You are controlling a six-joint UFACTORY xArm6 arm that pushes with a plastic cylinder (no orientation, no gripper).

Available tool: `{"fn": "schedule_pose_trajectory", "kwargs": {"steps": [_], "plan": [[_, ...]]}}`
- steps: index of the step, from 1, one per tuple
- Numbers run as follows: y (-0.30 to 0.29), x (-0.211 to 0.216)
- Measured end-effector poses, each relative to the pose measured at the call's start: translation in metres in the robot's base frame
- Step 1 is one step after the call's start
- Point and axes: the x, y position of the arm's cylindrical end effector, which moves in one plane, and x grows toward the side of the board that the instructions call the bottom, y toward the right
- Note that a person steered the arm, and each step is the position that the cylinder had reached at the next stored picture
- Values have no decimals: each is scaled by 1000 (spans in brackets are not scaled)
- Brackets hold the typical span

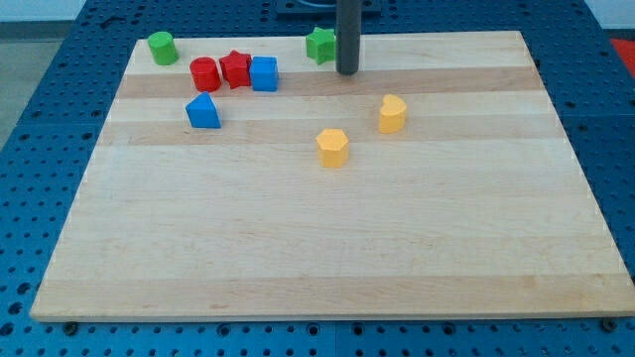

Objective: Nudge yellow hexagon right a bit

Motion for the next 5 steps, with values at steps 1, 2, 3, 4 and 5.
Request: {"fn": "schedule_pose_trajectory", "kwargs": {"steps": [1, 2, 3, 4, 5], "plan": [[-25, 30], [-57, 61], [-89, 99], [-94, 119], [-61, 119]]}}
